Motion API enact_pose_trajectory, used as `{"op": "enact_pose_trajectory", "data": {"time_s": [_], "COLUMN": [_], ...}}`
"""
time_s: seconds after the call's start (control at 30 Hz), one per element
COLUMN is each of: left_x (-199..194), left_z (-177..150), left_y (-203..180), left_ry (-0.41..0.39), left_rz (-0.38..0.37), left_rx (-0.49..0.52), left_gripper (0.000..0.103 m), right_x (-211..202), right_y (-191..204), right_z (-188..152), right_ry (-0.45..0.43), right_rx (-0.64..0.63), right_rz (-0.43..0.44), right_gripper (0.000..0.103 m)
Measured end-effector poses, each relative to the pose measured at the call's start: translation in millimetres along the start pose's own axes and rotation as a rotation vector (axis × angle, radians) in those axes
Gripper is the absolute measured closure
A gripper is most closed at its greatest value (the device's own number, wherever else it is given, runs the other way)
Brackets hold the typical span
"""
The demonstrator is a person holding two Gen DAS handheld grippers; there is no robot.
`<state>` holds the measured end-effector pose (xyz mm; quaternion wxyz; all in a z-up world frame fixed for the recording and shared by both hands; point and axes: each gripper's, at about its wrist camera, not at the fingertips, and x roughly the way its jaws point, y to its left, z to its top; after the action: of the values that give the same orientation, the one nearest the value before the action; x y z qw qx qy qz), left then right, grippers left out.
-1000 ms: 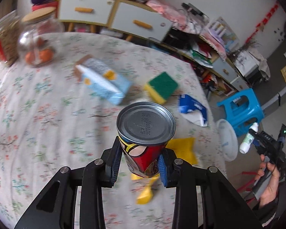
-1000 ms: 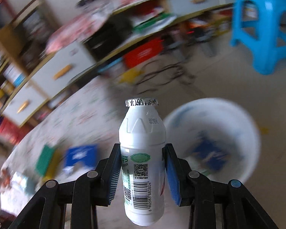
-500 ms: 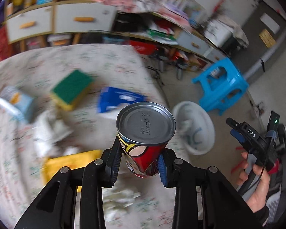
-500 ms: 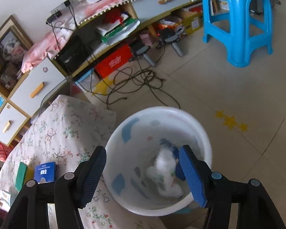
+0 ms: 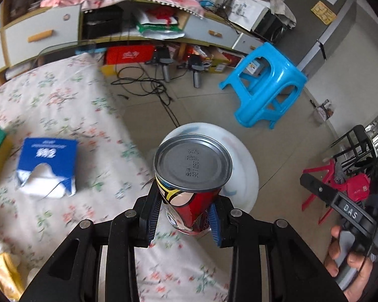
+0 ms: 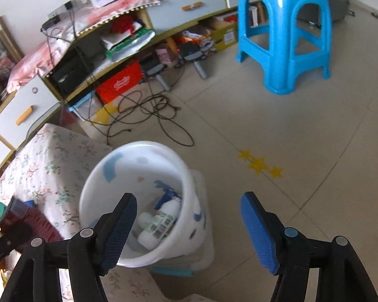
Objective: Collect trash
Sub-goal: 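Drop the white bottle into the bin with the right tool while the left tool drops the red can in, then grasp the yellow snack packet with the left tool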
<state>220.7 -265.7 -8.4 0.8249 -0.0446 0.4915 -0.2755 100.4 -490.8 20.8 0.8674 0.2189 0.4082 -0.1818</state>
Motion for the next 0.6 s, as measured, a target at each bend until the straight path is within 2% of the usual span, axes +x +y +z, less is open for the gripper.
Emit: {"op": "enact_pose_trajectory", "data": {"time_s": [0.17,0.23,0.3,0.33,0.37,0.4,0.5,0.6], "left_x": [10.8,14.9,12.1,7.1,0.0,-7.3,-25.6,-46.2], "left_z": [7.4,11.1,9.9,7.9,4.7,0.9,-8.2,-19.4], "left_y": [-12.0,-16.7,-18.2,-17.5,-16.8,-15.3,-5.0,13.0], "left_ry": [-0.026,-0.009,0.008,-0.004,-0.019,-0.028,-0.033,-0.032], "left_rz": [-0.006,0.019,0.073,0.084,0.097,0.117,0.171,0.221], "left_rx": [0.037,0.066,0.078,0.083,0.092,0.100,0.114,0.107], "left_gripper": [0.066,0.060,0.038,0.032,0.020,0.013,0.011,0.002], "right_x": [2.1,1.9,1.3,0.8,-0.1,-1.0,-3.9,-4.5], "right_y": [-5.1,-5.0,-4.6,-4.4,-4.7,-4.9,-3.2,4.5], "right_z": [0.8,0.9,1.3,1.7,2.1,2.2,3.4,3.1], "right_ry": [0.010,0.008,0.005,0.004,0.002,0.000,-0.013,-0.014], "right_rx": [0.001,0.001,0.005,0.009,0.015,0.019,0.026,0.017], "right_rz": [0.003,0.002,0.001,0.002,0.004,0.004,0.004,0.006], "right_gripper": [0.029,0.028,0.023,0.020,0.019,0.018,0.014,0.014]}}
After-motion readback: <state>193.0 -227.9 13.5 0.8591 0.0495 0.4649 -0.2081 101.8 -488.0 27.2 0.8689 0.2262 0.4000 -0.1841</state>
